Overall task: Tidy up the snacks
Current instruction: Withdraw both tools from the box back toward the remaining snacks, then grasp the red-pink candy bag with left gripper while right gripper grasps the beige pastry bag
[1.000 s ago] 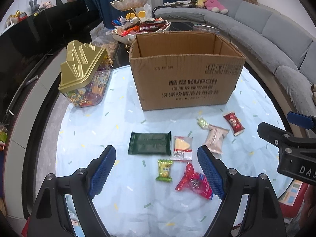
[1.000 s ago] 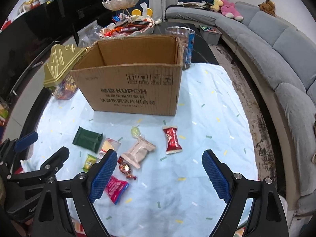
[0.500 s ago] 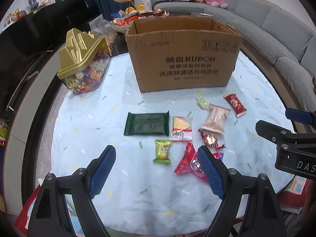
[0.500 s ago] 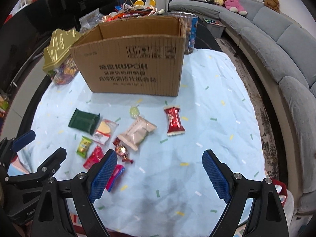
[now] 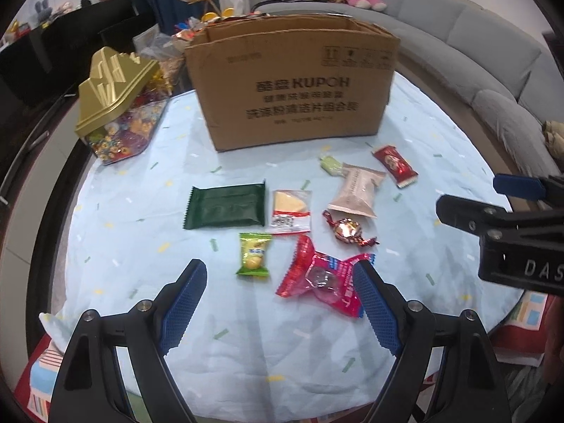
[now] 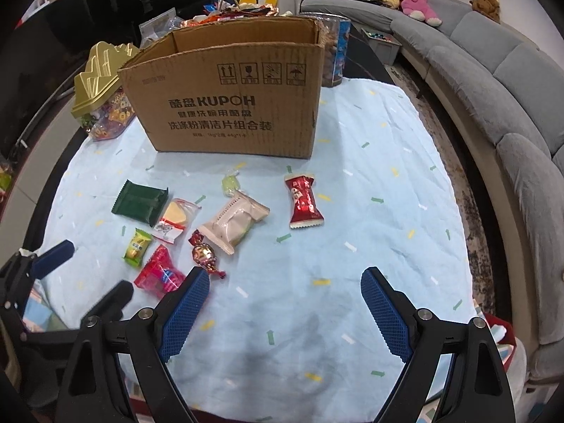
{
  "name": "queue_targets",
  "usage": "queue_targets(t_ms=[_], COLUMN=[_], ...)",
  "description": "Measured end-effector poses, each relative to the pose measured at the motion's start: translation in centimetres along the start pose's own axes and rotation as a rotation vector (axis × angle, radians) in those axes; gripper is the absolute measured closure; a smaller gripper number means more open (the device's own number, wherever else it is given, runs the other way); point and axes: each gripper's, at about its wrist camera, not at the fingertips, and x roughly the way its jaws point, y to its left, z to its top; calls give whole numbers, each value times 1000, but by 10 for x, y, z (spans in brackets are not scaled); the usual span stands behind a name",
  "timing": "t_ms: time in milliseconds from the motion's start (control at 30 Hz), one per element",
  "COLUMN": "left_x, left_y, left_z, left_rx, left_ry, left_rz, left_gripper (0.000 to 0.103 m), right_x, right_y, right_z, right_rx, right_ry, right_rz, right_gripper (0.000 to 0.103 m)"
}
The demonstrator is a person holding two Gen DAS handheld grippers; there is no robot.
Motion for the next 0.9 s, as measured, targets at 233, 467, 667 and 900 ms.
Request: queue_targets(t_ms=[233,467,667,900], left_x=[15,29,39,53], left_y=[-5,-14,-25,-30], left_z=[-3,-5,-4,-2], left_rx=[12,41,81,102], left_ry=[30,61,65,109], left_rz=[-23,-68,-79,-77], left_gripper=[18,18,18,21], right_x=[10,20,30,48], right_y=[-2,0,4,11], right_z=[-2,-2,-1,9], right_rx=[-2,-27,-67,-136], right_ry=[22,42,54,78], right_rz=[2,17,44,79], right_gripper=[14,14,14,14])
